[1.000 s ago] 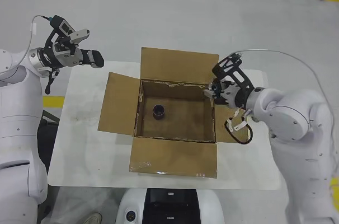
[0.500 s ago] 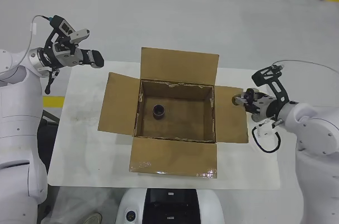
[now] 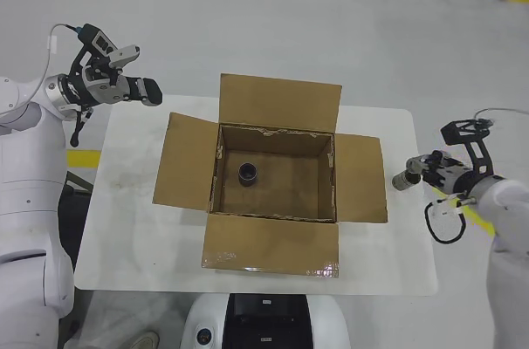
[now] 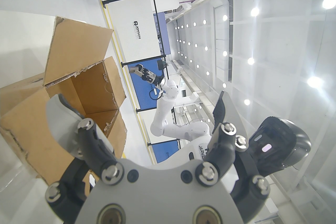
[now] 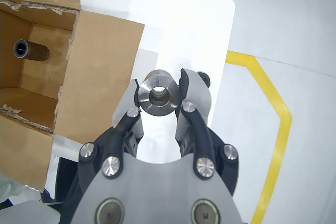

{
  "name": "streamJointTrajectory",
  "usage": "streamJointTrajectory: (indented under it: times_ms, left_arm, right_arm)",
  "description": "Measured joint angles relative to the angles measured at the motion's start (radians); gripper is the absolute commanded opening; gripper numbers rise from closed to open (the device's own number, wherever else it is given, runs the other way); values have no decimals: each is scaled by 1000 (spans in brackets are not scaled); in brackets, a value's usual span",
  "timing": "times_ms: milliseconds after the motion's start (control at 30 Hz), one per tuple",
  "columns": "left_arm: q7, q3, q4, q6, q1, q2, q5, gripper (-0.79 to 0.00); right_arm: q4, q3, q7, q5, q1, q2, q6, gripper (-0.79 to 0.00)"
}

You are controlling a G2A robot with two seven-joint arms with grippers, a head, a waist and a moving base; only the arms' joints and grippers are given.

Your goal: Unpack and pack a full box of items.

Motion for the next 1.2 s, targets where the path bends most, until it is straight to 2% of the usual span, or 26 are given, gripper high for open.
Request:
streamJointTrajectory:
  times_ms: [300, 600, 1200]
  left_arm:
    - [0, 0, 0, 0, 0, 0, 0, 0]
    - [0, 0, 0, 0, 0, 0, 0, 0]
    - [0, 0, 0, 0, 0, 0, 0, 0]
  right_arm:
    - [35, -15, -140, -35, -107, -1, 57, -785]
    - [112, -40, -189, -57, -168, 0, 101, -785]
    - [316, -131, -304, -99, -118, -2, 166, -785]
